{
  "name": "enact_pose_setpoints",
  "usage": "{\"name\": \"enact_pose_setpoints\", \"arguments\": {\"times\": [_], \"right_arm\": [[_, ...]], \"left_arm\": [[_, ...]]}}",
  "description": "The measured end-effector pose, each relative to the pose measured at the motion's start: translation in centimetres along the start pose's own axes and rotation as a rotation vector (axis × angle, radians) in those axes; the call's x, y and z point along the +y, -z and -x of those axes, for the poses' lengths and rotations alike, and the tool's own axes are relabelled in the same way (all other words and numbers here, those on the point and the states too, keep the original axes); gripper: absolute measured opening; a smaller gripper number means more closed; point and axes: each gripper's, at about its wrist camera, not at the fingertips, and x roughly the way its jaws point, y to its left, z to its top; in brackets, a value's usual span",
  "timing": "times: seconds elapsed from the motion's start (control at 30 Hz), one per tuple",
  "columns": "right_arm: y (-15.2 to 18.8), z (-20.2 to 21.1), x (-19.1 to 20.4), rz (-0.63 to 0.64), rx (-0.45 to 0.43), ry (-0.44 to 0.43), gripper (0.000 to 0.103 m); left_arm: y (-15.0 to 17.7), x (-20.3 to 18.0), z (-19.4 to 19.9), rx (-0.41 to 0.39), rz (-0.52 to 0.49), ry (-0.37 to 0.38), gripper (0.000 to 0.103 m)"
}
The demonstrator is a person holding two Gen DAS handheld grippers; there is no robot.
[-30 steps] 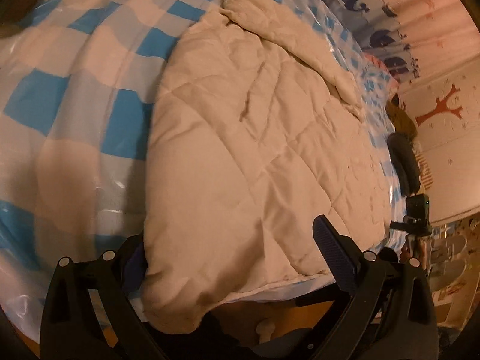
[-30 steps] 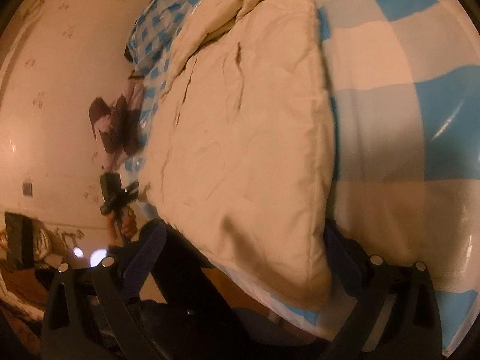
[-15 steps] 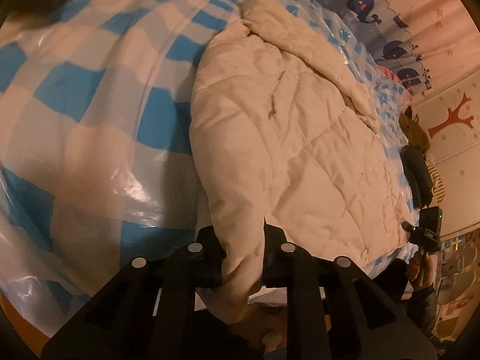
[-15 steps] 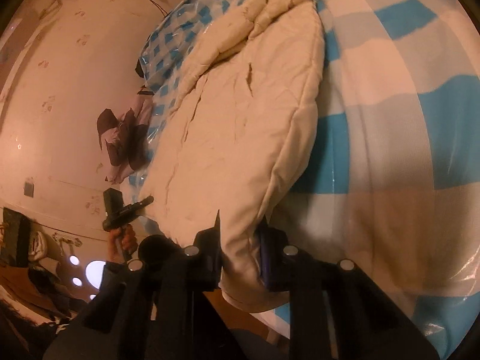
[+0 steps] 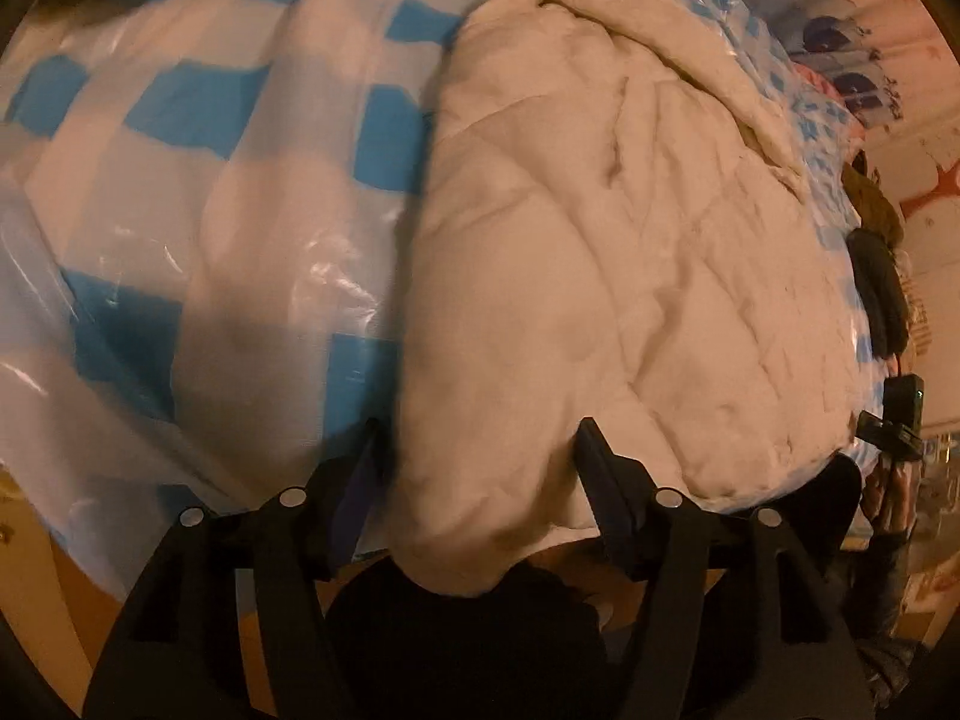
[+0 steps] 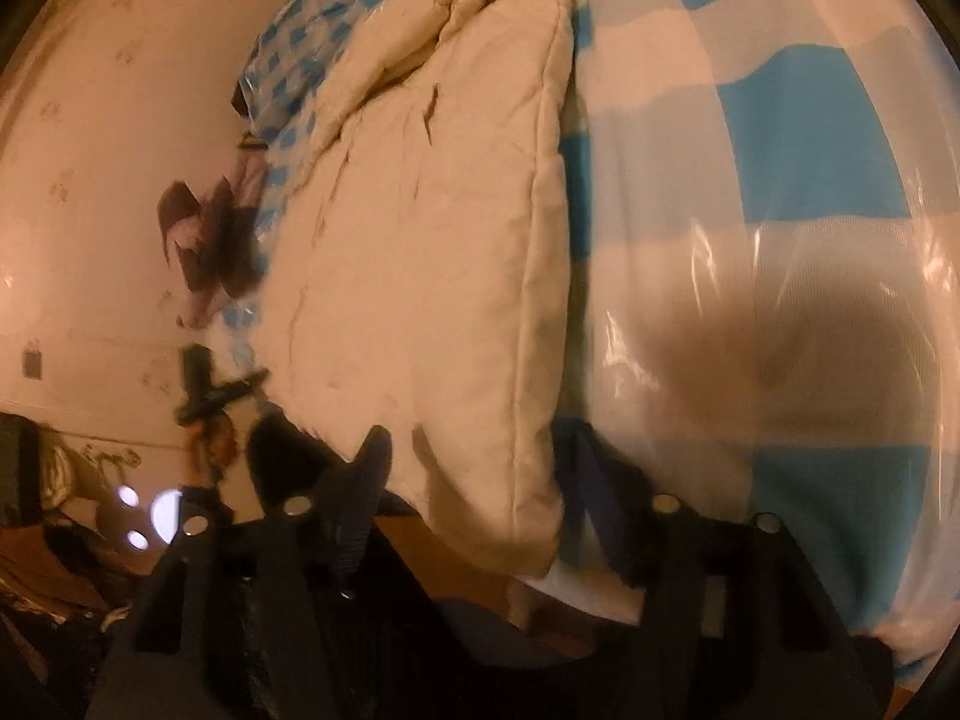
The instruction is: Fold large clothes
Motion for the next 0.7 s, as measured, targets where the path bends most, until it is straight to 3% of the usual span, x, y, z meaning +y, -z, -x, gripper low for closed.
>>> {"name": "enact_pose_setpoints", "arguments": {"times": [0.07,0.13,0.2,0.27,0.3,0.33,0.43,0.47,0.57,0.63,0.7], "right_arm": [[-0.6,0.0,0.1,-0.005,-0.020,-0.040,0.086],[-1.4,-0.9,0.4,0.004,0.007,-0.029,0.088],[-1.9,-0.4,1.5,0.035,-0.004,0.031,0.088],[-1.9,1.6,3.0,0.079,-0.091,0.142,0.088],[-2.6,3.0,3.8,0.105,-0.146,0.204,0.088],[-3.6,4.1,4.3,0.119,-0.191,0.208,0.088],[-7.8,5.8,6.0,0.126,-0.306,0.099,0.088],[-10.0,5.8,6.5,0.116,-0.333,0.048,0.088],[-17.2,3.9,7.9,0.081,-0.378,-0.038,0.088],[-22.6,1.2,7.5,0.042,-0.365,-0.092,0.088],[-27.2,-1.9,6.9,0.008,-0.347,-0.050,0.088]], "left_arm": [[-0.5,0.3,0.1,-0.029,0.023,0.027,0.071],[-1.3,0.0,-0.1,-0.027,0.018,-0.005,0.071],[-1.6,-0.8,1.3,-0.099,-0.005,-0.121,0.071],[-1.8,-1.8,4.8,-0.263,-0.014,-0.315,0.072],[-2.0,-2.5,6.1,-0.318,-0.028,-0.362,0.072],[-2.4,-3.4,7.5,-0.376,-0.060,-0.381,0.074],[-4.5,-7.1,9.5,-0.524,-0.120,-0.315,0.089],[-5.9,-9.1,9.1,-0.556,-0.136,-0.262,0.089],[-9.6,-13.9,5.9,-0.574,-0.173,-0.149,0.089],[-11.9,-16.0,3.3,-0.600,-0.146,-0.084,0.089],[-13.3,-16.3,1.1,-0.597,-0.081,0.000,0.089]]}}
